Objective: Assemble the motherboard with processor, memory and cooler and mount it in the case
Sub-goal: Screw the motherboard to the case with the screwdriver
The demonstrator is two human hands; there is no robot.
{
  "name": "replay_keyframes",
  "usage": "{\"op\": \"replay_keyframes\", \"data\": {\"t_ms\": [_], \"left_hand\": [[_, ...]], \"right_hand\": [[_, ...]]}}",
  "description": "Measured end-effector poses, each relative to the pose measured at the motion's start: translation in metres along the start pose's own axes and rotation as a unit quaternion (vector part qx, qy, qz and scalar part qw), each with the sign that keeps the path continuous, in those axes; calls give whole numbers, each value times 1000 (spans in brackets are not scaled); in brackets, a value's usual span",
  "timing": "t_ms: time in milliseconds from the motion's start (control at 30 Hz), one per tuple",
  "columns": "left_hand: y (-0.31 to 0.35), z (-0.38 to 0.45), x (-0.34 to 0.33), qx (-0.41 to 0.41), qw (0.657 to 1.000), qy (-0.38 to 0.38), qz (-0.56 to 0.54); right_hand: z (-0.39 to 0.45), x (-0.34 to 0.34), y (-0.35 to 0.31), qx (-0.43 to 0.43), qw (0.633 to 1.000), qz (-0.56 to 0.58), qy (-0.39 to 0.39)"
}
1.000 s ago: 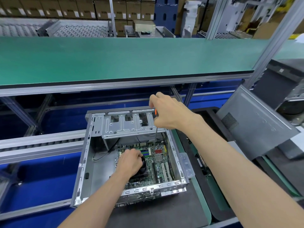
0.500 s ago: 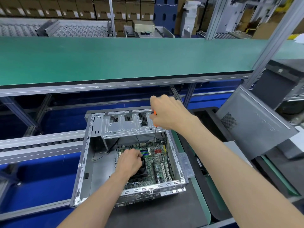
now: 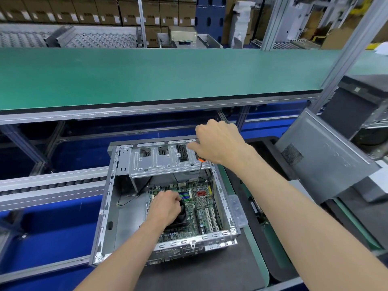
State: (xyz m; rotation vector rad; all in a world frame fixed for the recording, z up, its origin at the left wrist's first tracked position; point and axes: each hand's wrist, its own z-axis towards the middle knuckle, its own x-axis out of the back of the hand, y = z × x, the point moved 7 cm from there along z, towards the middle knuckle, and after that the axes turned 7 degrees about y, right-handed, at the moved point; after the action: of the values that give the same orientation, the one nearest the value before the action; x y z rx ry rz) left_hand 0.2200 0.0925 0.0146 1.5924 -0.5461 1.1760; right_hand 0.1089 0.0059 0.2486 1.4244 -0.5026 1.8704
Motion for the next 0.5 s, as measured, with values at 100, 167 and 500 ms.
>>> {"op": "replay_keyframes", "data": {"t_ms": [100, 167, 500], "left_hand": [[1, 1, 0, -4, 1000, 4, 1], [1, 1, 0, -3, 1000, 3, -1], [3, 0, 1, 1, 1000, -7, 0]], "right_hand": [[-1, -2, -4, 23, 992, 110, -53], [-2, -4, -6, 25, 983, 159, -84], [-3, -2, -8, 16, 986, 149, -68]]}}
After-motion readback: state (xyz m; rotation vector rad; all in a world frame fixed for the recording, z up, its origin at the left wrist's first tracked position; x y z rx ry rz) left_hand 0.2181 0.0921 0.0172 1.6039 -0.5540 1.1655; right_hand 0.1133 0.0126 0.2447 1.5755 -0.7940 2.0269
